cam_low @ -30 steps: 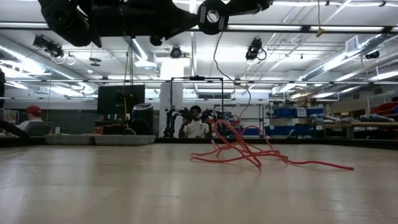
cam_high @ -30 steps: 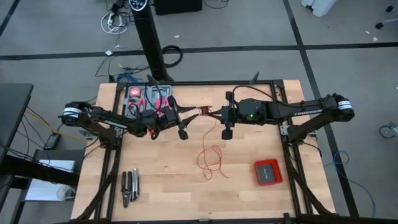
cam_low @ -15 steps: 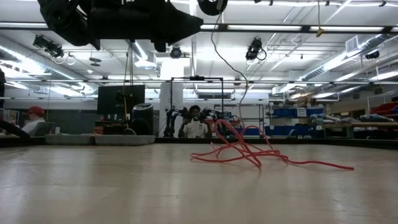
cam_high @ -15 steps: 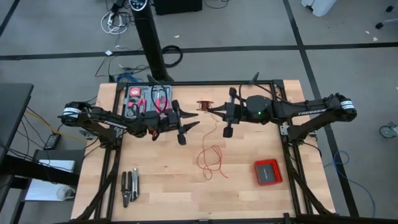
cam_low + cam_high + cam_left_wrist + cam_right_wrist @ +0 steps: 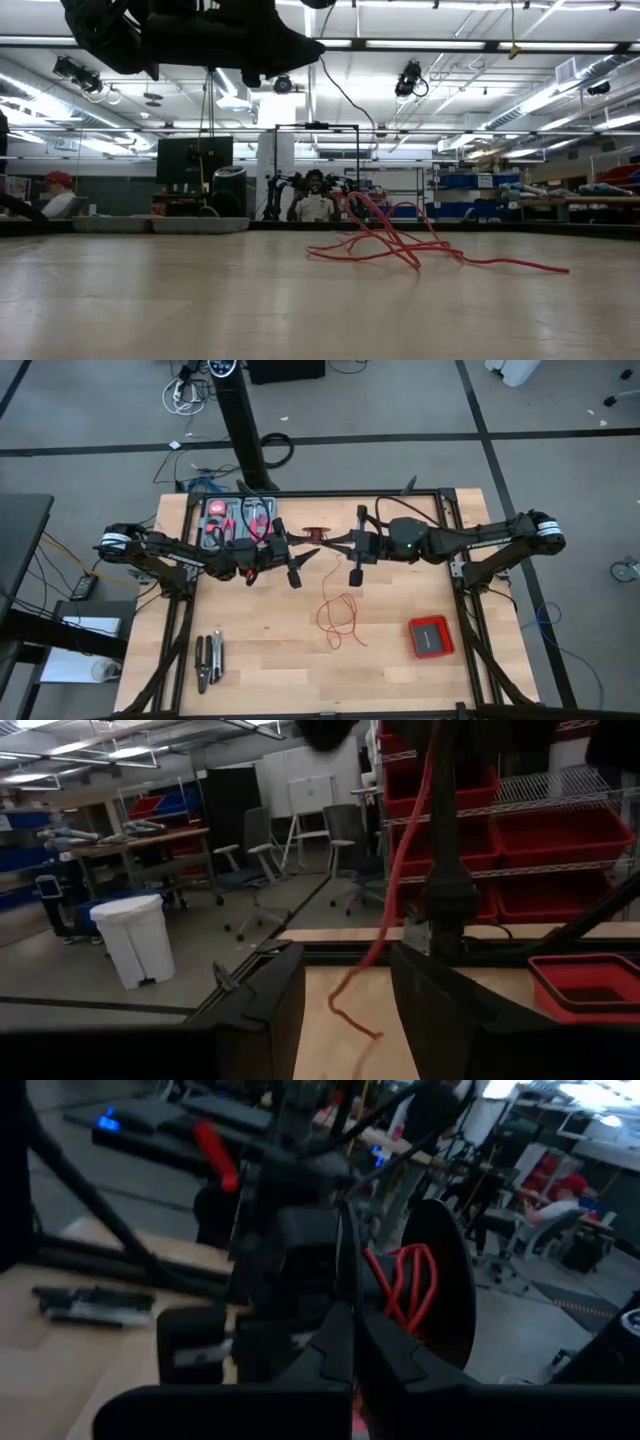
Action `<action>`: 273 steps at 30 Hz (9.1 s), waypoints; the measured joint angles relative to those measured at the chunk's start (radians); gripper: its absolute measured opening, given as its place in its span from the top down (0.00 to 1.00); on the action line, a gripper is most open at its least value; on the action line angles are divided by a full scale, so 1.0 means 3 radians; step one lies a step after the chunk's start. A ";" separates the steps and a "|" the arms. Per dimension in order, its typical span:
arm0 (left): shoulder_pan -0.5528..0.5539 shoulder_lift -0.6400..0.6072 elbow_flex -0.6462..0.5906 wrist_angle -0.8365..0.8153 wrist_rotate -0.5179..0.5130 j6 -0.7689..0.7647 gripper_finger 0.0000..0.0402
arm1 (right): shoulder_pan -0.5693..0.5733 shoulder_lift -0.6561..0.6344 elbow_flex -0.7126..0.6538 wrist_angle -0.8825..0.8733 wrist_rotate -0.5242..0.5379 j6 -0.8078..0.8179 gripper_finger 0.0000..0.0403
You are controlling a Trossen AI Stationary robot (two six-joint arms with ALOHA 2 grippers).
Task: Coil cords
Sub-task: Coil the red wire onto the spool
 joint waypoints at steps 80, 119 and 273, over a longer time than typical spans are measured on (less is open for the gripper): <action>-0.0011 -0.0090 0.0802 -0.2051 0.0033 0.0380 0.99 | -0.0380 -0.0170 0.0001 -0.1952 -0.0674 0.0513 1.00; -0.0050 -0.0088 0.0920 -0.1549 0.0763 0.1719 0.91 | -0.0549 -0.0061 0.0001 -0.1496 -0.2609 0.0256 1.00; 0.0064 -0.0048 0.0916 -0.2363 0.0301 0.0650 1.00 | -0.1116 -0.0087 -0.1644 0.1607 -0.1970 0.0767 1.00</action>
